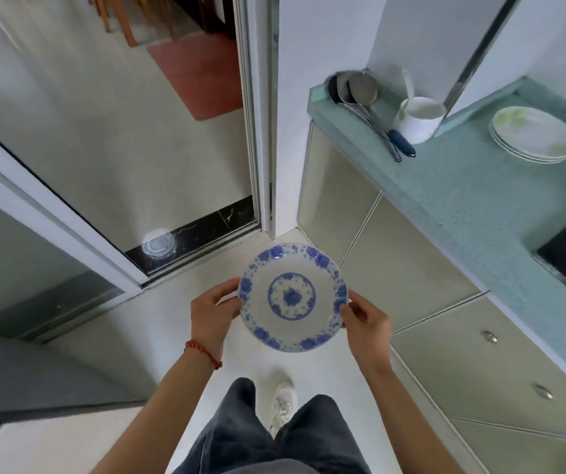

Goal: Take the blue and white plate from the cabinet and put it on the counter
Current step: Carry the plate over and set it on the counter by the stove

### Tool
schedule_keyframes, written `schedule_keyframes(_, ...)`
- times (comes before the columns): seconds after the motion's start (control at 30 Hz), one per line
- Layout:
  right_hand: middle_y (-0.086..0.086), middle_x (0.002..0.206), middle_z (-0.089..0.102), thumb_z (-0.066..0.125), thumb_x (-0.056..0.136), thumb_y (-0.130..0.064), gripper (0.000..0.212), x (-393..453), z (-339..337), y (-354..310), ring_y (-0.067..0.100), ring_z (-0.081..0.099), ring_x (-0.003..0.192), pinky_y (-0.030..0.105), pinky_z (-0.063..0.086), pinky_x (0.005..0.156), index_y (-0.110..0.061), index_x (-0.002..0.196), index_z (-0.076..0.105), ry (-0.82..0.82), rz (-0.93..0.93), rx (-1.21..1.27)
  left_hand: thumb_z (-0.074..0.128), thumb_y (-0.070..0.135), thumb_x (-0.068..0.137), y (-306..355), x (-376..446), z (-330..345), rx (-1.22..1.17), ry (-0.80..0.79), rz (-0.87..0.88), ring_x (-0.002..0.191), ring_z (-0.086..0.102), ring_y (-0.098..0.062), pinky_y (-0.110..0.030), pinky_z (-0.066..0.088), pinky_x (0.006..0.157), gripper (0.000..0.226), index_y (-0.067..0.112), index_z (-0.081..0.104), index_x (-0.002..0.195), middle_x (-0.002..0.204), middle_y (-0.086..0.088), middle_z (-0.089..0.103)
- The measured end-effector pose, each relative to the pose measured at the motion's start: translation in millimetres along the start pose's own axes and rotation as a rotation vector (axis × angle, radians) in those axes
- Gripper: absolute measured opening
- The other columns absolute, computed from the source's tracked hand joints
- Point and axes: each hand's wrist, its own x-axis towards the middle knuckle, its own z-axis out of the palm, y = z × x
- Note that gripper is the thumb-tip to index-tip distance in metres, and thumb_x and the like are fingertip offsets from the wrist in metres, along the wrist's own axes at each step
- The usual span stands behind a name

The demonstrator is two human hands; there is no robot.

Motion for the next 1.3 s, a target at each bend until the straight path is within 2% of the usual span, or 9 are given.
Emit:
schedule_keyframes(0.13, 0.036, 0.075, 0.057, 0.048, 0.080, -0.007, 0.014, 18, -23, 4, 0.023, 0.042, 0.057, 0.034, 0.040, 0.058, -0.005, 0.084, 0.062, 0.146, 0.030, -0.032, 0.067, 0.008, 0.078, 12, 27, 39, 0.078, -0.124, 0.030, 0.084, 0.065, -0.011, -0.013, 0.054, 0.056, 0.021, 0.023, 0.067, 0.092, 0.094, 0.002, 0.068)
schedule_keyframes(0.23, 0.031, 0.078, 0.062, 0.050, 0.080, -0.006, 0.030, 27, -37, 6, 0.045, 0.054, 0.066, 0.053, 0.053, 0.063, -0.029, 0.078, 0.069, 0.264, 0.074, -0.013, 0.068, 0.008, 0.077, 19, 48, 73, 0.170, -0.211, 0.058, 0.080, 0.065, -0.010, -0.009, 0.052, 0.053, 0.022, 0.013, 0.068, 0.098, 0.094, -0.001, 0.069)
schedule_keyframes(0.3, 0.029, 0.078, 0.063, 0.050, 0.081, -0.004, 0.044, 32, -46, 4, 0.041, 0.056, 0.064, 0.054, 0.053, 0.067, -0.044, 0.073, 0.068, 0.354, 0.117, 0.039, 0.069, 0.007, 0.076, 25, 64, 97, 0.250, -0.283, 0.072, 0.078, 0.064, -0.012, -0.008, 0.051, 0.052, 0.022, 0.013, 0.069, 0.097, 0.093, 0.001, 0.068)
schedule_keyframes(0.37, 0.026, 0.075, 0.064, 0.051, 0.080, -0.004, 0.043, 38, -54, 4, 0.028, 0.053, 0.058, 0.049, 0.053, 0.062, -0.043, 0.074, 0.068, 0.444, 0.152, 0.065, 0.070, 0.005, 0.074, 31, 80, 122, 0.291, -0.361, 0.065, 0.081, 0.064, -0.015, -0.015, 0.054, 0.057, 0.026, 0.012, 0.069, 0.099, 0.096, 0.001, 0.068)
schedule_keyframes(0.47, 0.026, 0.069, 0.061, 0.052, 0.081, -0.006, 0.028, 49, -62, 6, 0.034, 0.049, 0.057, 0.040, 0.049, 0.052, -0.027, 0.081, 0.070, 0.555, 0.200, 0.075, 0.071, 0.000, 0.070, 41, 100, 157, 0.269, -0.497, 0.045, 0.084, 0.066, -0.014, -0.019, 0.057, 0.059, 0.030, 0.013, 0.070, 0.097, 0.093, 0.001, 0.071)
schedule_keyframes(0.7, 0.026, 0.070, 0.063, 0.053, 0.080, -0.002, 0.043, 80, -67, -3, 0.013, 0.048, 0.057, 0.021, 0.042, 0.051, -0.040, 0.066, 0.067, 0.802, 0.262, 0.175, 0.069, -0.002, 0.068, 62, 148, 221, 0.288, -0.741, 0.032, 0.084, 0.068, -0.009, -0.025, 0.060, 0.067, 0.032, 0.024, 0.073, 0.086, 0.087, 0.009, 0.072)
schedule_keyframes(0.87, 0.033, 0.069, 0.057, 0.053, 0.079, -0.004, 0.019, 102, -72, -6, 0.016, 0.039, 0.057, 0.027, 0.035, 0.054, -0.017, 0.075, 0.066, 0.873, 0.272, 0.184, 0.062, -0.007, 0.069, 71, 172, 255, 0.325, -0.824, 0.021, 0.086, 0.069, -0.010, -0.026, 0.060, 0.069, 0.039, 0.024, 0.072, 0.089, 0.089, 0.011, 0.073)
schedule_keyframes(1.07, 0.009, 0.056, 0.049, 0.055, 0.079, -0.005, 0.043, 139, -101, -9, 0.014, 0.034, 0.053, 0.028, 0.032, 0.051, -0.045, 0.070, 0.067, 0.928, 0.267, 0.189, 0.059, -0.010, 0.069, 77, 190, 305, 0.310, -0.846, -0.009, 0.081, 0.070, -0.014, -0.030, 0.060, 0.069, 0.042, 0.024, 0.073, 0.089, 0.091, 0.002, 0.073)
schedule_keyframes(1.3, 0.013, 0.056, 0.050, 0.055, 0.082, -0.008, 0.031, 210, -174, -1, 0.014, 0.038, 0.053, 0.027, 0.037, 0.050, -0.032, 0.093, 0.071, 0.892, 0.247, 0.156, 0.060, -0.010, 0.069, 82, 206, 396, 0.287, -0.829, -0.011, 0.075, 0.071, -0.009, -0.023, 0.059, 0.061, 0.040, 0.023, 0.073, 0.089, 0.083, 0.010, 0.074)
